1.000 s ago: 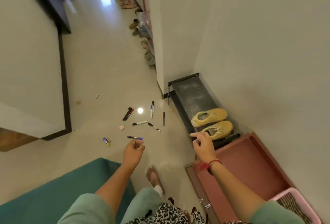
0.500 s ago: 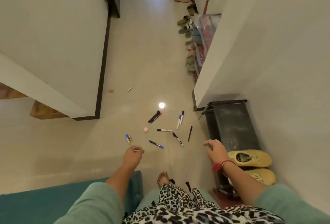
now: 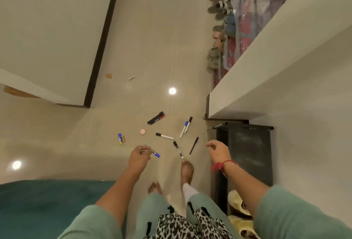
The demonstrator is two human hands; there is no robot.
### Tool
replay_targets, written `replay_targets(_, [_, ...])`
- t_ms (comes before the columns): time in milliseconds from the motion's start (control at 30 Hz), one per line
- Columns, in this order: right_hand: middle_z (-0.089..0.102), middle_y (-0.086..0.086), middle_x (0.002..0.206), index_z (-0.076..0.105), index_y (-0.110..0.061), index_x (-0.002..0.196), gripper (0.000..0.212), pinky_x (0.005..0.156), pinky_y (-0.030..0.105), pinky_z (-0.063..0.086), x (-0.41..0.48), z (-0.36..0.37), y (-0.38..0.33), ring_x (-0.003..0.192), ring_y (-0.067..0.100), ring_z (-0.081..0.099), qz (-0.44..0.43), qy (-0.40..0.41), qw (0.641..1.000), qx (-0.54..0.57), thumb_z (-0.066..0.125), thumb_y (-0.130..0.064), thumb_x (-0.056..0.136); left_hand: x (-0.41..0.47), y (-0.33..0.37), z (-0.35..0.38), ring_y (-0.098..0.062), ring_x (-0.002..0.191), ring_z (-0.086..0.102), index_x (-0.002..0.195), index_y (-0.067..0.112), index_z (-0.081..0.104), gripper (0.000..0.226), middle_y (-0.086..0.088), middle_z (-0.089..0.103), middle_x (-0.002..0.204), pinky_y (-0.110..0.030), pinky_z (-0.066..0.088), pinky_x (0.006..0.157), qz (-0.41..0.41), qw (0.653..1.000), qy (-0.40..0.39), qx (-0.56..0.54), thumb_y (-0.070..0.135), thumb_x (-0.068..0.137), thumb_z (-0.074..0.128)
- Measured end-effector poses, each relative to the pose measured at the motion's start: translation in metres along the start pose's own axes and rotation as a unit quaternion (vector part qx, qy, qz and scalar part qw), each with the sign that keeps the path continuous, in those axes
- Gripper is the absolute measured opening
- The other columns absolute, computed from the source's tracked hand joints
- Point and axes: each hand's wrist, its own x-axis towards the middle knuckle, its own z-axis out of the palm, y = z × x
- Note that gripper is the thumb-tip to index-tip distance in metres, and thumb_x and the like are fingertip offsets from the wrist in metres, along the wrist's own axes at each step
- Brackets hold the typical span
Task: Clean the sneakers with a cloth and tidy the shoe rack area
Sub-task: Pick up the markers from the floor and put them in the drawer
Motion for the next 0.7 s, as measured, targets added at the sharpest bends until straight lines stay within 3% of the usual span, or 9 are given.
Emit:
replay_targets(200, [0.062,0.003,0.109,0.068,-0.017,0.096,0.026,0.090,0.025,0.043,0.108,0.044,0.032,0.101,0.017,0.057,0.070,-0.019,0.997,0.018,0.048,-0.004,0.087,0.093,-0.019,0.070,-0.021,0.084,0.064,0.105,0.009,0.062,0.016,-0.005,0.065,0.094,-0.026,0.043,0.065,-0.039,0.999,-0.021,-0.002,0.012,0.089,0.058])
replay_targets(300, [0.063,0.003,0.104,0.066,-0.025,0.089,0.022,0.089,0.037,0.050,0.174,0.082,0.066,0.097,0.022,0.060,0.112,-0.032,0.993,0.017,0.050,-0.009,0.086,0.155,-0.043,0.105,-0.018,0.081,0.063,0.105,0.009,0.062,0.016,-0.006,0.065,0.094,-0.024,0.044,0.065,-0.062,0.998,-0.026,-0.014,0.011,0.089,0.058])
replay_targets(367, [0.065,0.007,0.097,0.061,-0.032,0.075,0.022,0.080,0.048,0.054,0.221,0.112,0.097,0.090,0.028,0.062,0.140,-0.027,0.990,0.020,0.053,-0.014,0.084,0.200,-0.063,0.126,-0.018,0.080,0.063,0.104,0.011,0.062,0.016,-0.004,0.064,0.090,-0.023,0.042,0.061,-0.066,0.997,-0.028,-0.012,0.012,0.089,0.059])
replay_targets(467, [0.066,0.014,0.082,0.060,-0.024,0.065,0.017,0.072,0.052,0.054,0.289,0.163,0.154,0.080,0.037,0.065,0.188,-0.015,0.982,0.025,0.058,-0.018,0.080,0.267,-0.094,0.151,-0.019,0.080,0.063,0.102,0.013,0.061,0.013,0.000,0.063,0.086,-0.026,0.042,0.064,-0.061,0.997,-0.037,0.010,0.013,0.089,0.060])
replay_targets(567, [0.064,0.013,0.070,0.059,-0.014,0.063,0.018,0.067,0.049,0.056,0.343,0.212,0.208,0.070,0.037,0.066,0.218,-0.003,0.976,0.023,0.063,-0.030,0.071,0.327,-0.131,0.165,-0.019,0.084,0.064,0.099,0.017,0.061,0.009,0.003,0.063,0.085,-0.027,0.042,0.069,-0.059,0.996,-0.050,0.043,0.014,0.090,0.060])
replay_targets(700, [0.069,0.007,0.074,0.056,-0.017,0.065,0.036,0.066,0.038,0.057,0.386,0.270,0.269,0.069,0.031,0.068,0.266,-0.029,0.963,-0.014,0.066,-0.050,0.059,0.384,-0.180,0.174,-0.020,0.089,0.065,0.100,0.018,0.061,0.010,-0.002,0.065,0.093,-0.028,0.046,0.063,-0.070,0.994,-0.042,0.075,0.015,0.090,0.059])
